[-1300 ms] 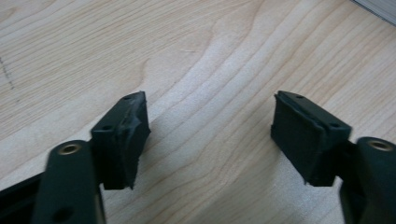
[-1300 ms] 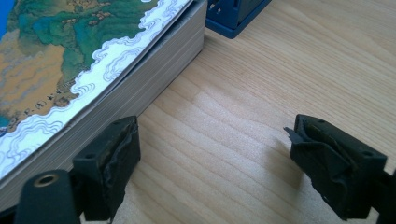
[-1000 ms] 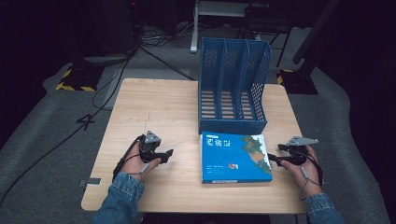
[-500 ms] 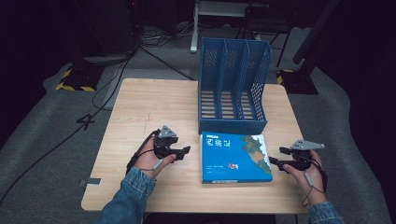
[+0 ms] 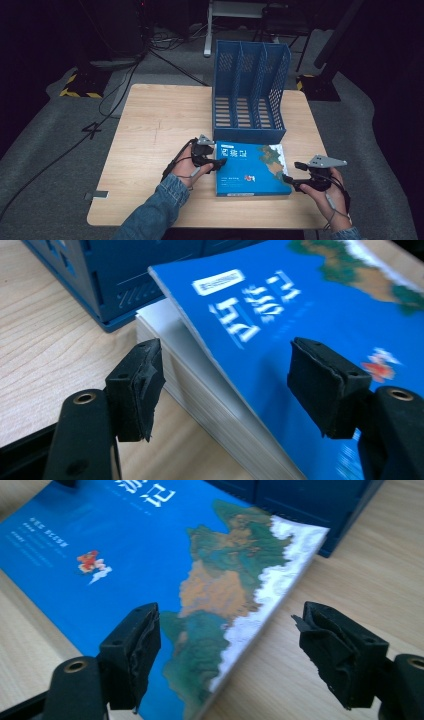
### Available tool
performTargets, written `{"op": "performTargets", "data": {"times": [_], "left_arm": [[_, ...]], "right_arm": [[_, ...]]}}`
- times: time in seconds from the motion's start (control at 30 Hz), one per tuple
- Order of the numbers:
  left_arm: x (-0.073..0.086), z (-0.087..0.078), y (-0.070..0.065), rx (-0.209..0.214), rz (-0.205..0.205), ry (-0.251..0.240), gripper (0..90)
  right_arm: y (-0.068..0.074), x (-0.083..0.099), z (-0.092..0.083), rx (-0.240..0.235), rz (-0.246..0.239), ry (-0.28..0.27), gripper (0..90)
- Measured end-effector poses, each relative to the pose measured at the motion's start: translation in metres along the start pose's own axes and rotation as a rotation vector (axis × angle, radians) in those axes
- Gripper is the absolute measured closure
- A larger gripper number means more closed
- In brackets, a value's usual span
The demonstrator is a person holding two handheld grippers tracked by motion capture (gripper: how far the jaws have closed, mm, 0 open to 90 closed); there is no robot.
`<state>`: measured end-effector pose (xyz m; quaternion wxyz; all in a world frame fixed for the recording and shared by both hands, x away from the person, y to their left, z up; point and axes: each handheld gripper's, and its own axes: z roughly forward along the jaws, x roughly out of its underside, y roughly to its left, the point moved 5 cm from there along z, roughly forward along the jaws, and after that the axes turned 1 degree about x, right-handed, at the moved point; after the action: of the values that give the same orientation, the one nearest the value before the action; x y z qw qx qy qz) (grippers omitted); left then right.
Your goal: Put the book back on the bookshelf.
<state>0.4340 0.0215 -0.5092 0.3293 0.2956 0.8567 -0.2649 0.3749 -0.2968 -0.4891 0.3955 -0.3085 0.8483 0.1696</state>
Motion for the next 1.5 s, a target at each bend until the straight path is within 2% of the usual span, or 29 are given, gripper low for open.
{"op": "performTargets", "data": {"times": [0.03, 0.23, 0.3, 0.33, 0.4, 0.57, 0.7, 0.73, 0.83, 0.9, 1.0, 1.03, 1.13, 1.27, 1.33, 1.5], "left_arm": [[0.001, 0.006, 0.001, 0.002, -0.018, 0.018, 28.7], [0.003, 0.013, 0.005, 0.023, -0.071, 0.024, 22.8], [0.004, 0.013, 0.004, 0.034, -0.094, 0.021, 22.3], [0.004, 0.013, 0.004, 0.034, -0.094, 0.021, 22.3], [0.005, 0.013, 0.004, 0.032, -0.095, 0.020, 22.7], [0.007, 0.011, 0.004, 0.048, -0.123, 0.016, 24.2], [0.003, 0.001, 0.004, 0.036, -0.092, -0.010, 38.4], [0.002, -0.001, 0.003, 0.049, -0.087, -0.012, 41.5], [0.004, -0.003, -0.007, 0.141, -0.120, 0.002, 46.1], [0.011, -0.002, -0.016, 0.195, -0.109, 0.068, 49.6], [0.015, -0.003, -0.020, 0.205, -0.104, 0.063, 51.1], [0.016, -0.004, -0.021, 0.212, -0.119, 0.071, 52.1], [0.019, -0.005, -0.023, 0.217, -0.126, 0.063, 53.6], [0.023, -0.005, -0.026, 0.192, -0.098, 0.027, 52.7], [0.023, -0.005, -0.025, 0.190, -0.118, 0.033, 56.4], [0.018, -0.011, -0.026, 0.249, -0.198, 0.029, 74.8]], "right_arm": [[0.006, -0.001, 0.005, -0.016, -0.008, 0.008, 25.3], [0.021, 0.001, 0.021, -0.049, -0.041, 0.041, 24.6], [0.024, 0.002, 0.025, -0.041, -0.060, 0.048, 23.5], [0.024, 0.002, 0.025, -0.041, -0.060, 0.048, 23.5], [0.026, 0.001, 0.029, -0.020, -0.092, 0.054, 23.3], [0.026, 0.001, 0.031, -0.022, -0.090, 0.041, 23.3], [0.027, 0.000, 0.033, -0.021, -0.093, 0.032, 23.0], [0.027, 0.000, 0.034, -0.022, -0.093, 0.030, 23.0], [0.027, -0.001, 0.035, -0.023, -0.093, 0.024, 22.7], [0.028, -0.001, 0.036, -0.021, -0.094, 0.024, 22.6], [0.028, -0.001, 0.036, -0.021, -0.093, 0.019, 22.4], [0.028, -0.001, 0.036, -0.020, -0.093, 0.018, 22.3], [0.029, -0.001, 0.037, -0.017, -0.094, 0.017, 21.5], [0.031, -0.001, 0.039, -0.016, -0.092, 0.006, 18.8], [0.034, -0.001, 0.042, -0.010, -0.090, -0.015, 15.7], [0.039, -0.002, 0.043, 0.014, -0.065, -0.017, 15.4]]}}
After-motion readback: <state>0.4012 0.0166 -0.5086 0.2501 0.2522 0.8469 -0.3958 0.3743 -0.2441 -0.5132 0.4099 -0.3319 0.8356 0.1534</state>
